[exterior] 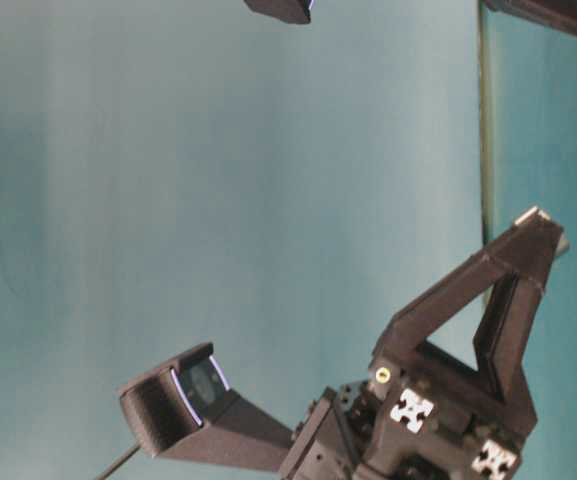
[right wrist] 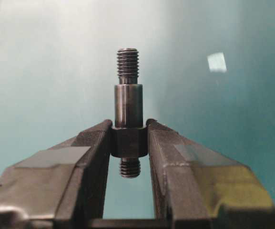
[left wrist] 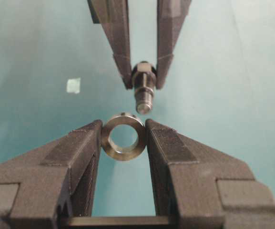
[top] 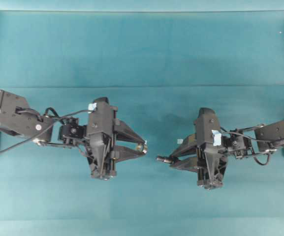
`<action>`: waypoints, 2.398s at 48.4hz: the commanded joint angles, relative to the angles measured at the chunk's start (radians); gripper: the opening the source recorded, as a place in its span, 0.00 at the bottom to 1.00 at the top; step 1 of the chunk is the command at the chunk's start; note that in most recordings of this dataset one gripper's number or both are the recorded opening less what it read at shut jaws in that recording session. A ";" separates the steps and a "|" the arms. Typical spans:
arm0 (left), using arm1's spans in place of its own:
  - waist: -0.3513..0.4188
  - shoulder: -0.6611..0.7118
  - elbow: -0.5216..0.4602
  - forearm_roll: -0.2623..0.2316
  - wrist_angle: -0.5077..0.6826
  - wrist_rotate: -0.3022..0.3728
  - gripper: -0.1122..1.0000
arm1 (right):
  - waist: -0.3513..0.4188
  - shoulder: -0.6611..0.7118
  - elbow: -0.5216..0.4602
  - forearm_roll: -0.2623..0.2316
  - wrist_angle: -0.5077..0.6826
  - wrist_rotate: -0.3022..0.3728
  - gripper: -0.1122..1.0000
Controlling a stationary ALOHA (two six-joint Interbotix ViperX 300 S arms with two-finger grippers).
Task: Insert the washer onto the shaft with both hands.
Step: 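Align the washer over the shaft's threaded tip, left toward right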
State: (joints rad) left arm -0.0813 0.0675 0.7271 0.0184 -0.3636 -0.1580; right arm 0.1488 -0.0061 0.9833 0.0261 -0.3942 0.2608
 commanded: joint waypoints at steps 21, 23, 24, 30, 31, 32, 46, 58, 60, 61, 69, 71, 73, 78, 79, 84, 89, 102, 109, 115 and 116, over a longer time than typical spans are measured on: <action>-0.003 0.005 -0.025 0.000 -0.020 -0.002 0.41 | -0.034 0.011 -0.012 0.009 -0.049 0.008 0.10; -0.003 0.005 -0.025 -0.002 -0.021 -0.002 0.41 | -0.035 0.014 -0.017 0.008 -0.049 0.008 0.10; -0.003 0.006 -0.023 0.000 -0.020 -0.002 0.41 | -0.037 0.014 -0.018 0.009 -0.049 0.006 0.10; -0.003 0.008 -0.025 0.000 -0.020 -0.002 0.41 | -0.037 0.021 -0.028 0.008 -0.063 0.006 0.10; -0.003 0.009 -0.023 0.000 -0.020 -0.002 0.41 | -0.037 0.021 -0.029 0.008 -0.064 0.006 0.10; -0.003 0.009 -0.023 0.000 -0.020 -0.002 0.41 | -0.037 0.023 -0.029 0.008 -0.066 0.006 0.10; -0.003 0.017 -0.026 0.000 -0.020 -0.002 0.41 | -0.037 0.025 -0.037 0.008 -0.074 0.005 0.10; -0.002 0.020 -0.028 0.000 -0.020 -0.002 0.41 | -0.037 0.028 -0.041 0.008 -0.089 0.005 0.10; -0.002 0.020 -0.026 0.000 -0.021 -0.002 0.41 | -0.037 0.028 -0.043 0.009 -0.089 0.005 0.10; -0.002 0.020 -0.026 -0.002 -0.020 -0.002 0.41 | -0.037 0.028 -0.043 0.008 -0.089 0.005 0.10; -0.003 0.020 -0.026 -0.002 -0.021 -0.002 0.41 | -0.037 0.031 -0.054 0.008 -0.089 0.003 0.10; -0.003 0.020 -0.026 0.000 -0.020 -0.002 0.41 | -0.037 0.032 -0.055 0.008 -0.089 0.003 0.10; -0.002 0.020 -0.026 0.000 -0.020 -0.002 0.41 | -0.037 0.032 -0.057 0.008 -0.089 0.003 0.10; -0.003 0.020 -0.028 -0.002 -0.020 -0.002 0.41 | -0.037 0.032 -0.057 0.008 -0.091 0.002 0.10; -0.003 0.020 -0.028 0.000 -0.021 -0.002 0.41 | -0.037 0.032 -0.058 0.008 -0.091 0.002 0.10; -0.003 0.021 -0.028 0.000 -0.021 -0.002 0.41 | -0.037 0.032 -0.058 0.008 -0.095 0.002 0.10; -0.003 0.025 -0.031 0.000 -0.021 -0.002 0.41 | -0.038 0.032 -0.058 0.008 -0.098 0.002 0.10; -0.003 0.032 -0.041 -0.002 -0.020 -0.002 0.41 | -0.041 0.032 -0.058 0.008 -0.098 0.000 0.10; -0.003 0.034 -0.041 -0.002 -0.020 -0.002 0.41 | -0.052 0.032 -0.058 0.008 -0.103 -0.002 0.10; -0.002 0.035 -0.041 0.000 -0.020 0.000 0.41 | -0.058 0.032 -0.058 0.008 -0.112 -0.002 0.10; -0.003 0.035 -0.041 -0.002 -0.020 -0.002 0.41 | -0.058 0.032 -0.060 0.008 -0.112 -0.002 0.10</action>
State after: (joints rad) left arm -0.0813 0.1089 0.7010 0.0184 -0.3743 -0.1580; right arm 0.0997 0.0337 0.9419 0.0337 -0.4909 0.2592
